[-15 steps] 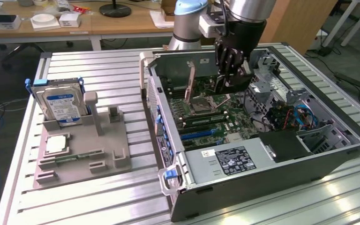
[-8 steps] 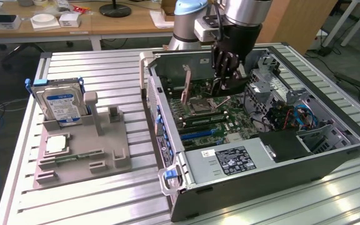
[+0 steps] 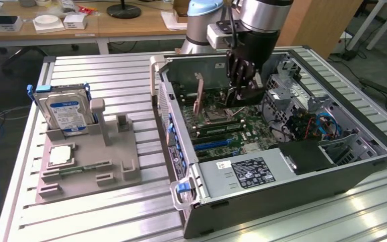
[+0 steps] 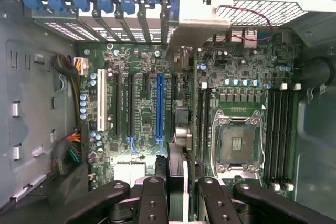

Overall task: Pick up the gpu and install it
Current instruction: 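Insert the gpu into the slot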

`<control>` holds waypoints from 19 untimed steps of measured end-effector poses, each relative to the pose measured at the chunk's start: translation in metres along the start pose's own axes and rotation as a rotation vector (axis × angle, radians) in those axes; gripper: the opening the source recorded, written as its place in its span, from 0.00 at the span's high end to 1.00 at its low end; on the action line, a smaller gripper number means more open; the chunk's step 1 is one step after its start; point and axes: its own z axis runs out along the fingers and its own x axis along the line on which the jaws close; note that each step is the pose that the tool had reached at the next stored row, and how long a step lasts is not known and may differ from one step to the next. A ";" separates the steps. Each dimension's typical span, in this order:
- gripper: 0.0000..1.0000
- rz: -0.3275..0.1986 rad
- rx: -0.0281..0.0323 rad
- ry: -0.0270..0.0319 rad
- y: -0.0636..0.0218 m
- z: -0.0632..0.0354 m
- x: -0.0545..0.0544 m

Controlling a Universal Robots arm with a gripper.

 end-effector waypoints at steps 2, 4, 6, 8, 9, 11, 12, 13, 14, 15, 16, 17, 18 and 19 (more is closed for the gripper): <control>0.73 0.001 0.0001 -0.0001 0.0000 0.0008 0.002; 0.73 0.001 0.0001 -0.0001 0.0000 0.0015 0.005; 0.73 0.002 0.0001 -0.0001 0.0000 0.0022 0.007; 0.73 0.002 0.0002 -0.0002 0.0004 0.0034 0.008; 0.73 0.002 0.0002 -0.0002 0.0011 0.0043 0.008; 0.73 0.002 0.0002 0.0000 0.0029 0.0066 0.008; 0.73 0.002 0.0002 -0.0001 0.0035 0.0078 0.008; 0.73 0.002 0.0009 0.0000 0.0042 0.0094 0.008; 0.73 0.002 0.0023 0.0000 0.0050 0.0112 0.008; 0.73 0.002 0.0035 0.0000 0.0057 0.0130 0.008; 0.73 0.002 0.0044 -0.0001 0.0065 0.0146 0.008; 0.73 0.002 0.0046 -0.0001 0.0073 0.0159 0.008; 0.73 0.002 0.0046 -0.0001 0.0080 0.0171 0.008; 0.73 0.002 0.0047 -0.0001 0.0087 0.0184 0.008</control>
